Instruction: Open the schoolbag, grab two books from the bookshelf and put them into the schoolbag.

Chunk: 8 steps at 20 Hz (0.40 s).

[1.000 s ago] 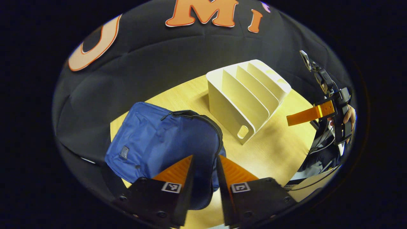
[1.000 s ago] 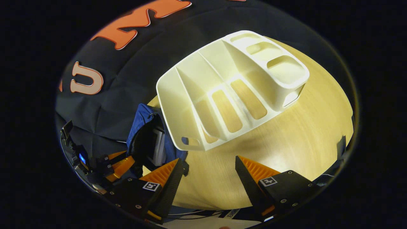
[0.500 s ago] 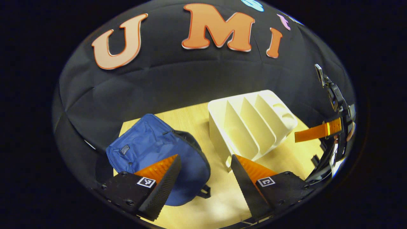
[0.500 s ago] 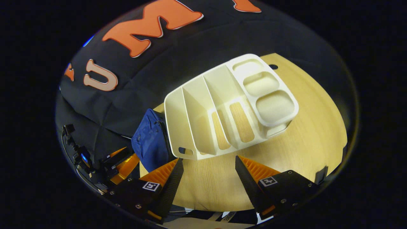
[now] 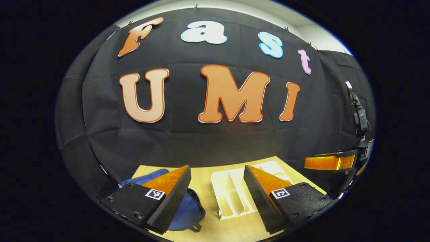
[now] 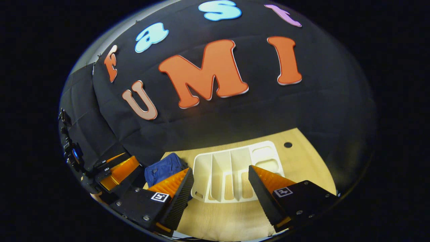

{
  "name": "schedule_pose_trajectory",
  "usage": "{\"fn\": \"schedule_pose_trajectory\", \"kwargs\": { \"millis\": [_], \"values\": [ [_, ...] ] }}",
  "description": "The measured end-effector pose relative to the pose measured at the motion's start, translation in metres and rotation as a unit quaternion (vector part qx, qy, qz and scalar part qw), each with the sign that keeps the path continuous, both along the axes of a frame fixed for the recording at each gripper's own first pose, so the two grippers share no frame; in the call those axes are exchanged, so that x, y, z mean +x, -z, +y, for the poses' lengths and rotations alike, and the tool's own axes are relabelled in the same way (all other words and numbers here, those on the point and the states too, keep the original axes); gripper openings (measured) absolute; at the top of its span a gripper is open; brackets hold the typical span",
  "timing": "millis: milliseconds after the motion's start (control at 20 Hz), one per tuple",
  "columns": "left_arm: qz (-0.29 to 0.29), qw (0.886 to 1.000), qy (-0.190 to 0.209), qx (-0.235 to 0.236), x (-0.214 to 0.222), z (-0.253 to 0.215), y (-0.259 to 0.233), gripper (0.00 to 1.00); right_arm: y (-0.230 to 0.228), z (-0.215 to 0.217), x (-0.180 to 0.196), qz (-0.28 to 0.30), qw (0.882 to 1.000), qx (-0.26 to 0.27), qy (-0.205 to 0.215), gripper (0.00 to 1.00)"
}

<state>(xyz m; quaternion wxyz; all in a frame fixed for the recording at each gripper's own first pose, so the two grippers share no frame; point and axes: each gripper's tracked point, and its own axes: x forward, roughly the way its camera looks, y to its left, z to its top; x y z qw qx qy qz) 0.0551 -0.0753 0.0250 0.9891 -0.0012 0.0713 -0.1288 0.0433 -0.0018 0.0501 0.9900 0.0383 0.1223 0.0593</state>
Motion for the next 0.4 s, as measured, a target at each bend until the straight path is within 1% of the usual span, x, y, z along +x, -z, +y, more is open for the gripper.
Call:
{"fn": "schedule_pose_trajectory", "kwargs": {
  "millis": [50,150,200,250,400],
  "values": [
    [-0.013,1.000,0.001,0.002,-0.002,-0.002,-0.003,0.99,-0.007,-0.003,-0.001,-0.018,1.000,-0.013,0.006,0.97],
    [-0.043,0.999,0.008,-0.005,0.003,-0.010,-0.010,0.98,-0.019,-0.002,-0.007,-0.048,0.999,-0.021,0.009,0.97],
    [-0.046,0.999,0.018,-0.008,0.001,-0.015,-0.008,1.00,-0.021,-0.003,-0.008,-0.060,0.998,-0.025,0.011,0.97],
    [-0.046,0.999,0.024,-0.010,0.001,-0.018,-0.005,0.96,-0.021,-0.005,-0.008,-0.068,0.997,-0.030,0.016,0.97],
    [-0.036,0.999,0.031,-0.012,-0.004,-0.022,0.004,0.97,-0.023,-0.005,-0.009,-0.093,0.995,-0.033,0.031,0.97]
  ]
}}
